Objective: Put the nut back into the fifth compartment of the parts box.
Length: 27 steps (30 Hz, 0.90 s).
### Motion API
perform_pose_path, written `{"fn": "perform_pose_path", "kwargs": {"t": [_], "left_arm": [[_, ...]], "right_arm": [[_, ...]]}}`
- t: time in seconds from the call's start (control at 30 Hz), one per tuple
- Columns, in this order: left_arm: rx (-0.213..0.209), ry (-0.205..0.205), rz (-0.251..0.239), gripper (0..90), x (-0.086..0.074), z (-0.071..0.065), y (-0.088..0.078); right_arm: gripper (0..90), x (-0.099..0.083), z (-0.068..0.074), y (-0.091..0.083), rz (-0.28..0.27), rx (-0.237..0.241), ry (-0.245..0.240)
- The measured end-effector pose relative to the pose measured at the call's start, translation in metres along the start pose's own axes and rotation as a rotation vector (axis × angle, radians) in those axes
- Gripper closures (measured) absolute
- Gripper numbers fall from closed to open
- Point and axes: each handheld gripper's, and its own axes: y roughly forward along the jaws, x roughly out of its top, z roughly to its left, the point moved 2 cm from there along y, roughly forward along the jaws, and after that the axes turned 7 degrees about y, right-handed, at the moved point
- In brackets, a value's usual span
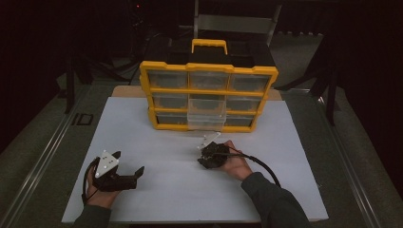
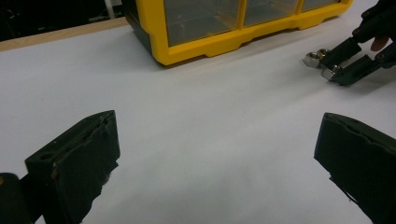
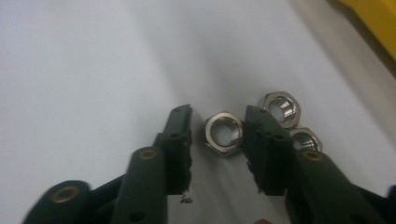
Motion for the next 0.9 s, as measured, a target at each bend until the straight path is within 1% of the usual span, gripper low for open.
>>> {"fn": "perform_pose_path", "kwargs": {"t": [0.07,0.23,0.3,0.37,0.5,0.53,0.6,0.67,0.77,0.9], "left_arm": [[0.0,0.0,0.0,0.6,0.0,-0.0001,0.0],[-0.001,0.0,-0.001,0.6,0.0,0.0,-0.0001],[-0.001,0.002,0.001,0.6,0.0,-0.0002,0.0002],[-0.001,0.003,0.001,0.6,0.0001,-0.0004,0.0001],[0.0,0.001,0.001,0.6,0.0,-0.0002,0.0001],[0.0,0.003,0.002,0.6,0.0,-0.0004,0.0002],[-0.001,0.004,0.002,0.6,0.0001,-0.0005,0.0003],[0.0,0.003,0.002,0.6,0.0001,-0.0004,0.0002],[0.0,0.001,0.0,0.6,0.0,-0.0002,-0.0001],[-0.002,0.0,-0.002,0.6,0.0,-0.0001,-0.0002]], "right_arm": [[68.5,0.0013,0.0002,-0.0004,0.019,0.01,-0.007],[69.4,0.0036,0.0004,-0.0027,0.078,0.051,-0.018],[69.3,0.0043,0.0011,-0.0034,0.097,0.06,-0.014],[68.4,0.0051,0.0005,-0.0023,0.098,0.064,0.0],[66.0,0.0059,-0.0013,-0.0001,0.081,0.066,0.006],[65.9,0.0059,-0.001,0.0003,0.079,0.066,0.016],[66.4,0.0061,-0.0014,0.0004,0.081,0.067,0.013],[69.2,0.0066,0.0004,0.0002,0.088,0.063,0.006],[69.8,0.0089,0.003,0.0002,0.104,0.047,-0.021],[69.9,0.0085,0.0026,-0.0006,0.104,0.053,-0.012]]}}
